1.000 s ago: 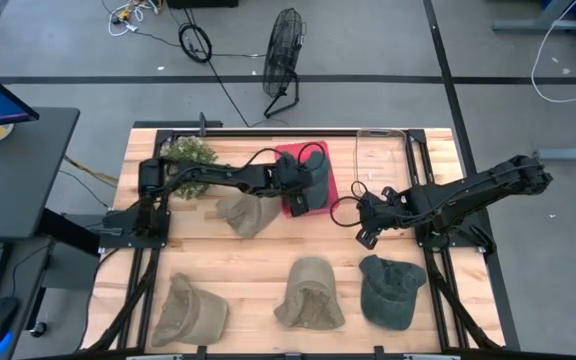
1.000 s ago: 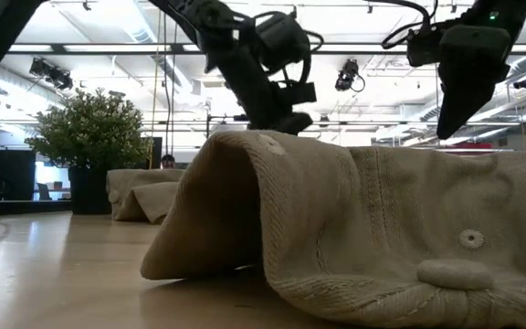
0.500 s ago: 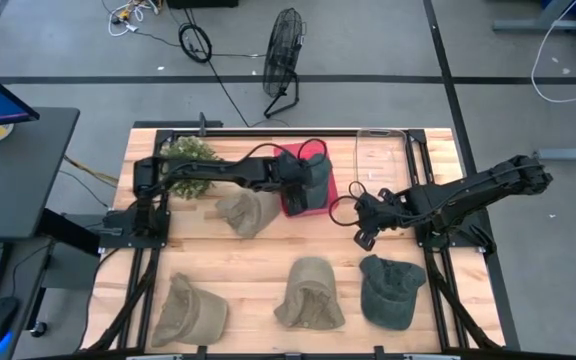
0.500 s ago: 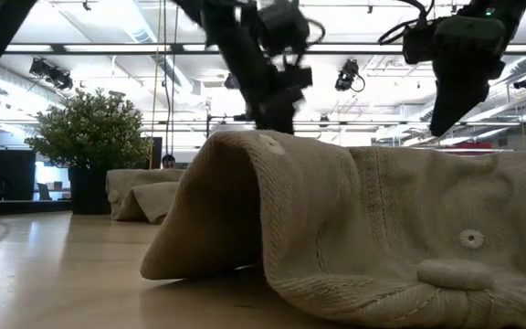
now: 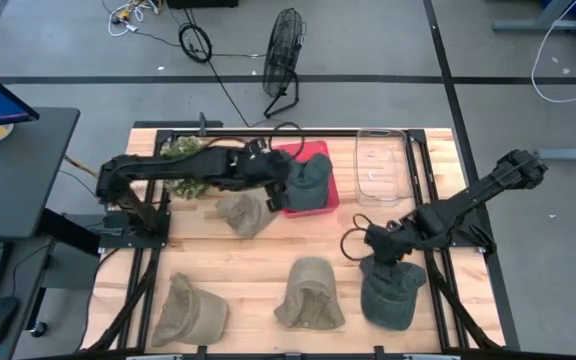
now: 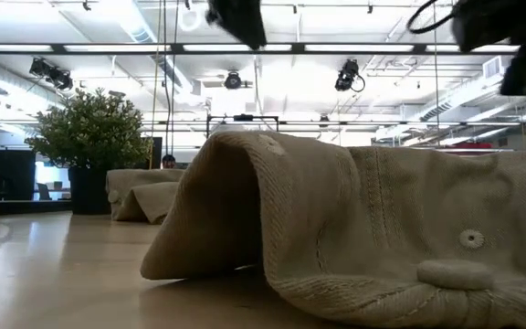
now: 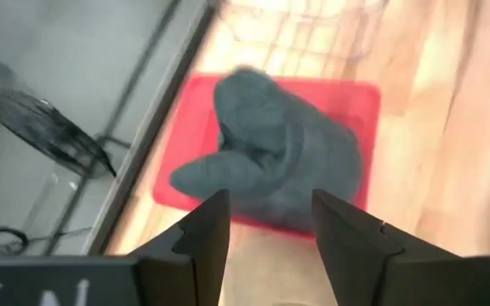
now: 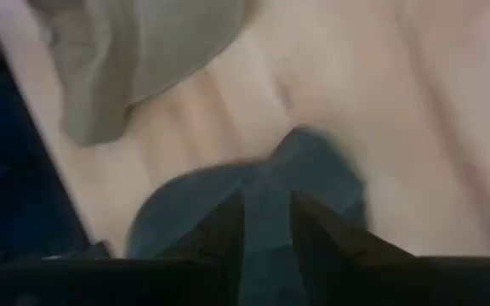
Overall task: Pick & Place hat
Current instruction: Put the black cap into the pink bin
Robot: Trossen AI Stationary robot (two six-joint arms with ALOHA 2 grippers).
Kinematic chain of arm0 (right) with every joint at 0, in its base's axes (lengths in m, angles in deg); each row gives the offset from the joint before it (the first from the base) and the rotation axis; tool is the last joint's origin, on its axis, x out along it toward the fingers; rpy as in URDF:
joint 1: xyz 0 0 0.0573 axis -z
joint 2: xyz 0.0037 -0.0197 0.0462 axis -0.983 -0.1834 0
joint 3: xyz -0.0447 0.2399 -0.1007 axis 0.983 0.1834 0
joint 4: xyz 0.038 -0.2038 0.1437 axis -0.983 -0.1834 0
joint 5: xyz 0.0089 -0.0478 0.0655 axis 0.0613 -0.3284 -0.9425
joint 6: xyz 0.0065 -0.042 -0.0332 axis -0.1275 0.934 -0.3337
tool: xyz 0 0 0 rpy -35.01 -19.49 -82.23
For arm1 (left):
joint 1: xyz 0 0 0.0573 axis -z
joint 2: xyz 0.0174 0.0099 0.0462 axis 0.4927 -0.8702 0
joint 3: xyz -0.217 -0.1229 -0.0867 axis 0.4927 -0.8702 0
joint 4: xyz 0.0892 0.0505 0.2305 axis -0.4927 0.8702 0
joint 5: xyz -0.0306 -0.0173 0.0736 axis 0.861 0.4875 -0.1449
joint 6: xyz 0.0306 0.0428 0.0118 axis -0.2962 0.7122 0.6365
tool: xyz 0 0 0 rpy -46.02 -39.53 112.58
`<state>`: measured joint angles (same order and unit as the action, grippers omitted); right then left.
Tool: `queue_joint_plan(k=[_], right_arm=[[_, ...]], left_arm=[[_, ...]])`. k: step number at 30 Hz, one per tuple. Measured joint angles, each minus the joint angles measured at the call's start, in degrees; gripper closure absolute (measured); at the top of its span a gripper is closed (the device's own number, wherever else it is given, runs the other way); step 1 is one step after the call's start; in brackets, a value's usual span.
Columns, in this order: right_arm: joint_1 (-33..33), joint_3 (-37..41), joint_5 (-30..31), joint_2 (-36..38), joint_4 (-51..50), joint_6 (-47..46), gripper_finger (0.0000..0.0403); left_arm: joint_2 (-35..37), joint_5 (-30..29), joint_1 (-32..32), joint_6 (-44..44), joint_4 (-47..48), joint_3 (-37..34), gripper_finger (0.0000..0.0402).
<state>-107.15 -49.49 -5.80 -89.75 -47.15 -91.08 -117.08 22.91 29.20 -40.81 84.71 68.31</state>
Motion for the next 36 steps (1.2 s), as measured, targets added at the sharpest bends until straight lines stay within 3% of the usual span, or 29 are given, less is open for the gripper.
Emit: queue_joint_plan(k=[5, 15, 27, 32, 36], right_arm=[[-6.5, 0.0, -1.6, 0.0, 0.6, -7.6, 0.0297], [-14.4, 0.0, -1.8, -3.4, 3.0, -16.9, 0.0268], [-15.0, 0.0, 0.1, -16.5, 4.5, -17.9, 0.0221], [-15.0, 0.0, -0.9, -19.1, 8.2, -19.5, 0.0262], [-14.9, 0.0, -1.1, -19.0, 10.4, -21.3, 0.0354]], left_arm=[[4.9, -1.3, 3.4, -2.3, -0.8, -6.0, 0.0236], [9.0, -1.0, 10.6, -11.6, -9.2, -26.3, 0.0236], [9.2, -0.7, 14.8, -14.2, -18.6, -33.3, 0.0236], [9.2, -0.7, 14.8, -13.9, -18.3, -33.4, 0.0236], [9.2, -0.7, 14.8, -13.8, -18.1, -33.4, 0.0236]])
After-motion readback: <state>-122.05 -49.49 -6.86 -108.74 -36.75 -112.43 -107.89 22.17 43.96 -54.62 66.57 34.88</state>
